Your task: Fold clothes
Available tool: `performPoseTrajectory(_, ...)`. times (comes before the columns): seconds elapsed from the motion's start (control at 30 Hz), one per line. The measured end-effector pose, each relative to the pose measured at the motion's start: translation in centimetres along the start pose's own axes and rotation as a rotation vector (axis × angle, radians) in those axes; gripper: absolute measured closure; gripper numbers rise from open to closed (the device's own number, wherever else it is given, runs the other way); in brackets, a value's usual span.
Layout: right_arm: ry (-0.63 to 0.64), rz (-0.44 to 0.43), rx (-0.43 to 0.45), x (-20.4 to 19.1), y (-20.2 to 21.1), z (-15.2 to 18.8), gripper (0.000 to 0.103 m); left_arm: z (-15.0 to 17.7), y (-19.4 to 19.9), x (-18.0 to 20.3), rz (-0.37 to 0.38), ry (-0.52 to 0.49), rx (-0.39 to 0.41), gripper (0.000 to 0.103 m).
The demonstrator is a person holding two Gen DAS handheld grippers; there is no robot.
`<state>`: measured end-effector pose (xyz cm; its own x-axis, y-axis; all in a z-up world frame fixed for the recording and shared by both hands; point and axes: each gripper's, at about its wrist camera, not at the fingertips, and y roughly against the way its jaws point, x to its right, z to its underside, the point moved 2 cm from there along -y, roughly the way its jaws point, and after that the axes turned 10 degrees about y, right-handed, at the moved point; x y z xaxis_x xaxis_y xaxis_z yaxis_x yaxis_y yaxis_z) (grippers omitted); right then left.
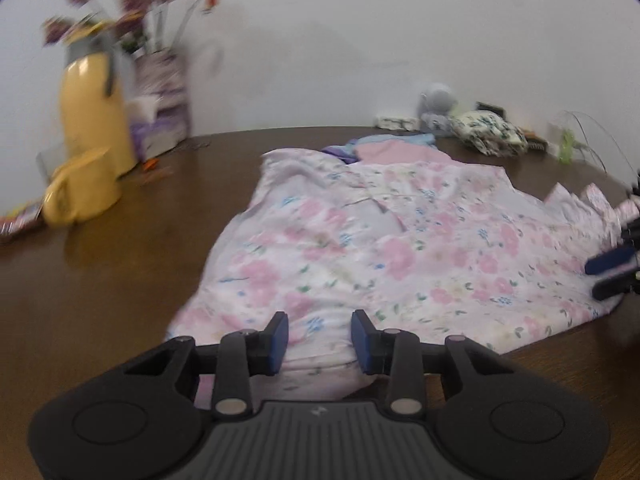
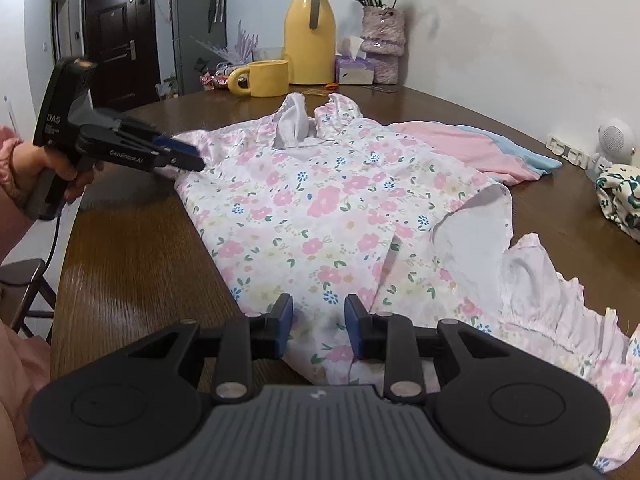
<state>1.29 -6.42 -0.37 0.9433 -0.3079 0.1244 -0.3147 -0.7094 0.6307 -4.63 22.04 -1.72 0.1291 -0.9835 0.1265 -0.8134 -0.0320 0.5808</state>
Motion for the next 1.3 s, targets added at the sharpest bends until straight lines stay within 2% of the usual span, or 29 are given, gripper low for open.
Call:
performPoseTrajectory(0.13, -0.031, 0.014, 0.034, 0.3, 1.3, -0.3, 0.068, -1.3, 0.4, -0.5, -0.008, 0.026, 0.003, 0.07)
performPoseTrajectory(0.17, -0.036, 0.03, 0.05, 0.4, 2.1, -0.5, 0.064, -2.1, 0.2, -0.6, -0.008, 0.024, 0.007, 0.066)
performPoseTrajectory(0.23, -0.047, 0.062, 0.08, 0.8, 3.7, -0.8, 0.06, -3.8, 0.0, -0.6, -0.01, 0.021, 0.014, 0.052)
performPoseTrajectory(0.27, -0.064, 0.09, 0.068, 1.3, 4.3, -0.4, 0.057, -4.7, -0.2, -0.7, -0.011, 0.02, 0.018, 0.043)
performPoseTrajectory(0.37, -0.116, 0.173, 0.03, 3.0, 6.1, 0.8, 0.055, -7.2, -1.0, -1.0, -0.011, 0.023, 0.015, 0.043)
performPoseTrajectory(0.43, -0.16, 0.218, 0.0, 4.3, 7.0, 2.0, 0.055, -8.2, -2.9, -2.2, 0.01, 0.054, -0.051, 0.048)
performPoseTrajectory(0.5, -0.198, 0.238, -0.024, 5.1, 7.4, 3.2, 0.055, -8.7, -4.7, -2.9, 0.02, 0.064, -0.116, 0.061)
performPoseTrajectory(0.63, -0.219, 0.23, -0.025, 5.6, 7.5, 4.3, 0.055, -8.8, -6.9, -3.7, 0.016, 0.045, -0.212, 0.061)
performPoseTrajectory(0.8, -0.228, 0.22, -0.026, 6.3, 7.2, 4.6, 0.055, -8.8, -8.1, -4.1, 0.017, 0.041, -0.265, 0.062)
performPoseTrajectory(0.83, -0.228, 0.218, -0.028, 6.5, 7.1, 4.7, 0.055, -8.8, -8.1, -4.0, 0.014, 0.033, -0.267, 0.065)
performPoseTrajectory(0.9, -0.234, 0.213, -0.026, 6.8, 7.0, 4.7, 0.055, -8.7, -8.0, -3.8, 0.007, 0.021, -0.267, 0.099)
performPoseTrajectory(0.97, -0.243, 0.209, -0.027, 6.9, 6.8, 4.9, 0.055, -8.6, -7.8, -3.5, -0.006, 0.005, -0.263, 0.101)
performPoseTrajectory(1.2, -0.265, 0.199, -0.052, 7.1, 5.8, 5.7, 0.055, -7.8, -5.4, -2.2, -0.102, -0.006, -0.168, 0.102)
performPoseTrajectory(1.3, -0.269, 0.201, -0.05, 7.2, 5.6, 5.9, 0.054, -7.4, -4.7, -2.0, -0.106, 0.014, -0.158, 0.102)
